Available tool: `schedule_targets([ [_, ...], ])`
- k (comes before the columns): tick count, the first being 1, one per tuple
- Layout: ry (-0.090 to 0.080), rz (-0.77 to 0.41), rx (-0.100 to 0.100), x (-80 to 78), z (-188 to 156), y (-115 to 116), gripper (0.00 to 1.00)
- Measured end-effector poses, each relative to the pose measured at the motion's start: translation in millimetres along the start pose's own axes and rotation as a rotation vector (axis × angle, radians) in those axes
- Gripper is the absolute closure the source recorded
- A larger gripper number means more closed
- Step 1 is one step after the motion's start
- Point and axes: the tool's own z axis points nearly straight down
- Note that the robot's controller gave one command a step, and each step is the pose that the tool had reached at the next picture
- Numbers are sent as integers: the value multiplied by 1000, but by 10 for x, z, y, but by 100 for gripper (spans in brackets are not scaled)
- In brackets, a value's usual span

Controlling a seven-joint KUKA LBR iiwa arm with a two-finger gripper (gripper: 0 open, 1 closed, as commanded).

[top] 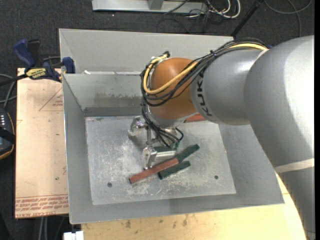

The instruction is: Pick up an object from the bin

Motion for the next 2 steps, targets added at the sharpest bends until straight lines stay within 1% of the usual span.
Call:
schedule_targets([
  [1,0,0,0,0,0,0,0],
  [2,-14,-474,3,724,-35,-313,100],
])
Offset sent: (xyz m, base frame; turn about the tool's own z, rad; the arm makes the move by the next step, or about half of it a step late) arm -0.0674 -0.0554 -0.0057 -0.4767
